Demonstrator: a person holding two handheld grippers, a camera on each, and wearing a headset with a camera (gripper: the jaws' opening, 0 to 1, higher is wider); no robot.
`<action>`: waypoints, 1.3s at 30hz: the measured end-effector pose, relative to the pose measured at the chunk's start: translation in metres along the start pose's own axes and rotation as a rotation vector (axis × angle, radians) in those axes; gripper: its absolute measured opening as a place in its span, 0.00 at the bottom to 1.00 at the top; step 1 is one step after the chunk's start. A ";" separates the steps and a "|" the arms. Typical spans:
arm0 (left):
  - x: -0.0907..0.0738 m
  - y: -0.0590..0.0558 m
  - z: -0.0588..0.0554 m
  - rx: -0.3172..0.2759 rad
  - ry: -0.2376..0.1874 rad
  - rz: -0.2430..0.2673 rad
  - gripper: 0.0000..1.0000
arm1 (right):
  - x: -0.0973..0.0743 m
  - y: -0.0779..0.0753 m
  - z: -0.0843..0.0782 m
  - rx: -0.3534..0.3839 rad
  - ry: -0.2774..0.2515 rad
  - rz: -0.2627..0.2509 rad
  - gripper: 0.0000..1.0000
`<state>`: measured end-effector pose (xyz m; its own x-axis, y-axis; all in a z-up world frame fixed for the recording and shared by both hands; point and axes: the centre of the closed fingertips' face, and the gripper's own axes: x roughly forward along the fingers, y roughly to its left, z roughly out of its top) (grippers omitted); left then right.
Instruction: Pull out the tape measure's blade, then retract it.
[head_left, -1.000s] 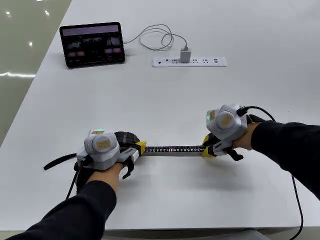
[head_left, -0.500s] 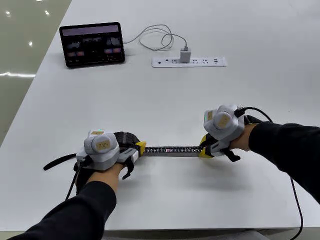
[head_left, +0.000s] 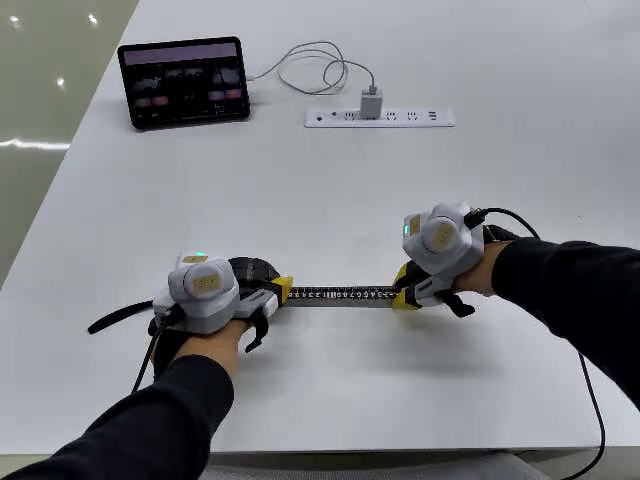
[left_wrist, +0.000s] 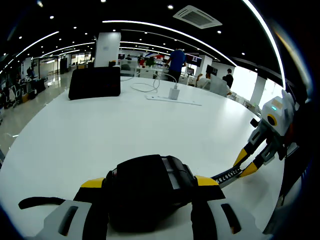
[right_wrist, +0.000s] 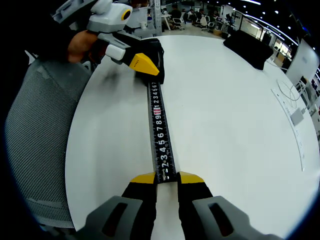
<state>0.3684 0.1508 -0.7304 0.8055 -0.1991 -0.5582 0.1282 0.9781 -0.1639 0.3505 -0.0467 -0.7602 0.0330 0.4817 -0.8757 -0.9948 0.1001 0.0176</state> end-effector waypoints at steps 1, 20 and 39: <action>0.000 0.000 0.000 0.000 0.001 0.000 0.63 | 0.000 0.000 0.000 -0.005 0.000 0.000 0.11; 0.000 0.000 -0.002 -0.002 0.010 -0.005 0.63 | 0.013 0.003 0.020 -0.012 -0.022 0.009 0.11; 0.000 0.000 -0.002 -0.012 0.013 -0.009 0.63 | 0.018 0.000 0.029 -0.010 -0.029 0.000 0.11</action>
<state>0.3672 0.1507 -0.7323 0.7967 -0.2085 -0.5673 0.1283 0.9756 -0.1784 0.3536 -0.0130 -0.7616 0.0356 0.5069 -0.8613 -0.9958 0.0911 0.0125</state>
